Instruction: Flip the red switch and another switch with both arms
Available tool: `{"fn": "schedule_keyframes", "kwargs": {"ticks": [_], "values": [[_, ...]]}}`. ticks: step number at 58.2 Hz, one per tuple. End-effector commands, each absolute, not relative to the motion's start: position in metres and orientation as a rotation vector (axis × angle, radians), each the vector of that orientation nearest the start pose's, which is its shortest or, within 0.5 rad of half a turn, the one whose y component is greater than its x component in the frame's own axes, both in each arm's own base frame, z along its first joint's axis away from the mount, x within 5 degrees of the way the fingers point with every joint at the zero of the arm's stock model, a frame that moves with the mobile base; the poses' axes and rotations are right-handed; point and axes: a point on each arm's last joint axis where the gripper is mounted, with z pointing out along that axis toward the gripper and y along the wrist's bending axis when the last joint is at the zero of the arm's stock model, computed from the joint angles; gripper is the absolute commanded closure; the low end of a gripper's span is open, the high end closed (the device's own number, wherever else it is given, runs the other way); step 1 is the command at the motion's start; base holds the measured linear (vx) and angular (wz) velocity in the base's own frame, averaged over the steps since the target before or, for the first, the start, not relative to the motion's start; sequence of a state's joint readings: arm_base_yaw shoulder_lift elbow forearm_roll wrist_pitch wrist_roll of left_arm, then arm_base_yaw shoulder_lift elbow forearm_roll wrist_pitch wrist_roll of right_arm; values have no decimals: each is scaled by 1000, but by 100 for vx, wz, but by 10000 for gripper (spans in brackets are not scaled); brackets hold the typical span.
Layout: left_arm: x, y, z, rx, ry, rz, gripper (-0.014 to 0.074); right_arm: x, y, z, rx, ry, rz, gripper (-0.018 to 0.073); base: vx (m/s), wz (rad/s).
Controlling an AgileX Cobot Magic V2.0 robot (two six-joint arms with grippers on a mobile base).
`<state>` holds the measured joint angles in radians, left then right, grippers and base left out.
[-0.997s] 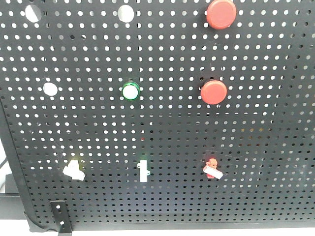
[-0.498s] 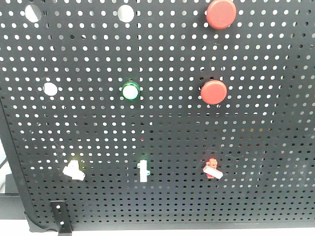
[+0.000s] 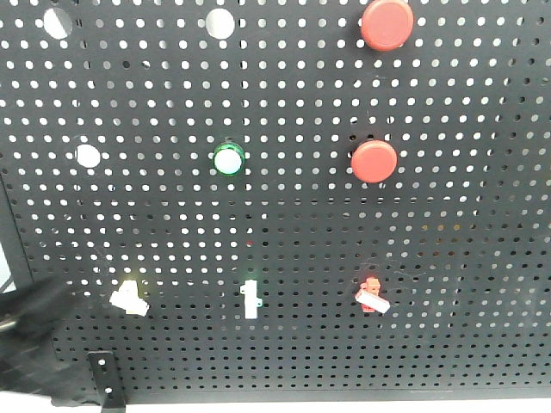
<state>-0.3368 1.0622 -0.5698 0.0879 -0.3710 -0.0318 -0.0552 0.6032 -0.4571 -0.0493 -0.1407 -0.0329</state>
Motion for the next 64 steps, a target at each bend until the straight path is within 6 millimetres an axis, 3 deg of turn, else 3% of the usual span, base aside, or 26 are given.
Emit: {"fn": "schedule_keyframes", "kwargs": {"ticks": [1, 13, 37, 64], "values": [[221, -86, 331, 317, 1433, -287, 594, 130, -7, 348, -32, 1372, -120, 566, 0, 0], [232, -90, 336, 316, 1426, -288, 594, 130, -7, 348, -32, 1373, -120, 566, 0, 0], [246, -94, 318, 327, 1494, -280, 594, 130, -7, 348, -32, 1373, -120, 566, 0, 0], [240, -91, 301, 317, 1542, -283, 594, 130, -7, 348, -32, 1373, -120, 566, 0, 0]]}}
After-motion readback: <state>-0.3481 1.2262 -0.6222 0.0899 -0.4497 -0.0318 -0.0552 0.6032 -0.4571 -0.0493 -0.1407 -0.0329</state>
